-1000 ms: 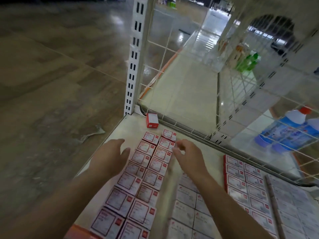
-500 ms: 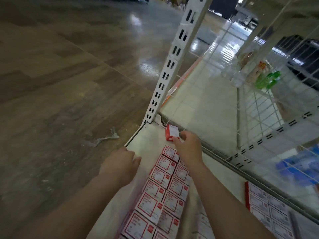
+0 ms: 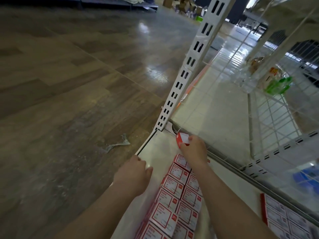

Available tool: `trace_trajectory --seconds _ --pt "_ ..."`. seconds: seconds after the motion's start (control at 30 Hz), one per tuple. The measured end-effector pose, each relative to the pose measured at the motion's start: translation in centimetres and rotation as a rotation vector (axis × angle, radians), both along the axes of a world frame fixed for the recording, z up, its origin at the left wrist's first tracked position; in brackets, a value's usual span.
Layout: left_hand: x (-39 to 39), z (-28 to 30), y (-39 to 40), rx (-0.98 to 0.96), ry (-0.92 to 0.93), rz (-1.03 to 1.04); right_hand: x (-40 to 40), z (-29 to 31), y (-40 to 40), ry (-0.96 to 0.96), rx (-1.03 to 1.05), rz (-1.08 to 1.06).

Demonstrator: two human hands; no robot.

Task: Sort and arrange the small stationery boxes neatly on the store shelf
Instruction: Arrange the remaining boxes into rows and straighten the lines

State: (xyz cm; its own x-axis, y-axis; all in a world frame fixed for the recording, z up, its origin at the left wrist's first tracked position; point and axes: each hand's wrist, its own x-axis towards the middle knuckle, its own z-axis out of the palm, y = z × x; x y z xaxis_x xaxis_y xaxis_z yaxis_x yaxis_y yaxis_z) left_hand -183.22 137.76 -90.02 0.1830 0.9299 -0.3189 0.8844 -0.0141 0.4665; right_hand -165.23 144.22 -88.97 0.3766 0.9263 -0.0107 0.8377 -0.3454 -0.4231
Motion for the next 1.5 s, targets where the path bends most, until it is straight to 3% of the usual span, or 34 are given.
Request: trace_trajectory --seconds 0.37,0.47,0.6,0.9,1.07,1.3,1.5 --pt "0.7 2.4 -1.4 0.014 -0.34 0.202 1.0 4.1 -5.4 0.224 0.165 0.077" --pt "1.0 3.6 -2.1 0.047 -0.429 0.182 1.1 5.0 -7.8 0.371 0.143 0.068" --pt "1.8 4.8 -3.4 -0.112 -0.663 0.07 1.4 5.8 -11.1 0.529 0.115 0.116" --pt "3.8 6.6 -5.7 0.071 -0.506 -0.111 2.8 5.2 -15.5 0.817 0.014 -0.065" --pt "4.3 6.8 -6.2 -0.006 -0.54 -0.126 3.6 5.0 -16.9 0.917 -0.066 -0.05" --pt "4.5 7.1 -6.6 -0.094 -0.61 0.011 4.3 4.9 -18.2 0.912 -0.028 0.007" --pt "4.5 7.1 -6.7 -0.245 -0.798 0.241 3.7 4.5 -18.5 0.986 -0.018 0.028"
